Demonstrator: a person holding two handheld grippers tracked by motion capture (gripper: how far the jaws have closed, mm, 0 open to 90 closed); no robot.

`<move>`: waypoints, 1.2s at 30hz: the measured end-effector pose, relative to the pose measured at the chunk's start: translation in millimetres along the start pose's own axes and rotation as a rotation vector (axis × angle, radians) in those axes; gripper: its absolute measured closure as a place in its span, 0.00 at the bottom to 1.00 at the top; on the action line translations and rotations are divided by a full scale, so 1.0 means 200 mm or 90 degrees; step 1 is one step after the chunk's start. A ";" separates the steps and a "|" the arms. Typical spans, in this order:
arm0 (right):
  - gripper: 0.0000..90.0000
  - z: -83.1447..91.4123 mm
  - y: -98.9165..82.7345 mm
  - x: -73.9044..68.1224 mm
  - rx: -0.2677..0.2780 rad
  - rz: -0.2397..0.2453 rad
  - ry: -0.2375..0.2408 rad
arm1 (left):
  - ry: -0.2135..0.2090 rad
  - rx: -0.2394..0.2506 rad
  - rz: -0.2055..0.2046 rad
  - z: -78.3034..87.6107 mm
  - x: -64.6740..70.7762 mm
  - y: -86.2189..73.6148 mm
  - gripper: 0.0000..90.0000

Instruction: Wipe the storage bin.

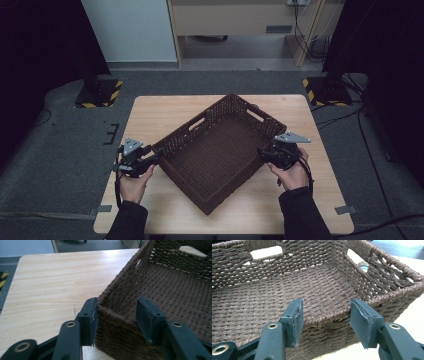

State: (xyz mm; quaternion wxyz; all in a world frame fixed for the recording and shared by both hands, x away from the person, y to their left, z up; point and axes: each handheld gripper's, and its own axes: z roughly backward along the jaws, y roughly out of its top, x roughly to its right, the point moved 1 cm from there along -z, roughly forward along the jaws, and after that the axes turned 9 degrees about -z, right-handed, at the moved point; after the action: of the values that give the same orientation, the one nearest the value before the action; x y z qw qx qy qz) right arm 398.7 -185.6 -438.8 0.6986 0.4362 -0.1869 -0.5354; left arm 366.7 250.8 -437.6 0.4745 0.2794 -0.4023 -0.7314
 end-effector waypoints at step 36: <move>0.51 0.08 0.00 0.02 0.011 0.023 -0.023 | -0.010 -0.022 -0.031 -0.04 0.09 -0.01 0.51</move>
State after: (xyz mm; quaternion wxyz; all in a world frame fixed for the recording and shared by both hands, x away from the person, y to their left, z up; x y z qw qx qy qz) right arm 389.2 -196.0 -430.9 0.7007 0.4292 -0.2117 -0.5291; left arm 364.4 232.9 -444.3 0.4580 0.2756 -0.3864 -0.7516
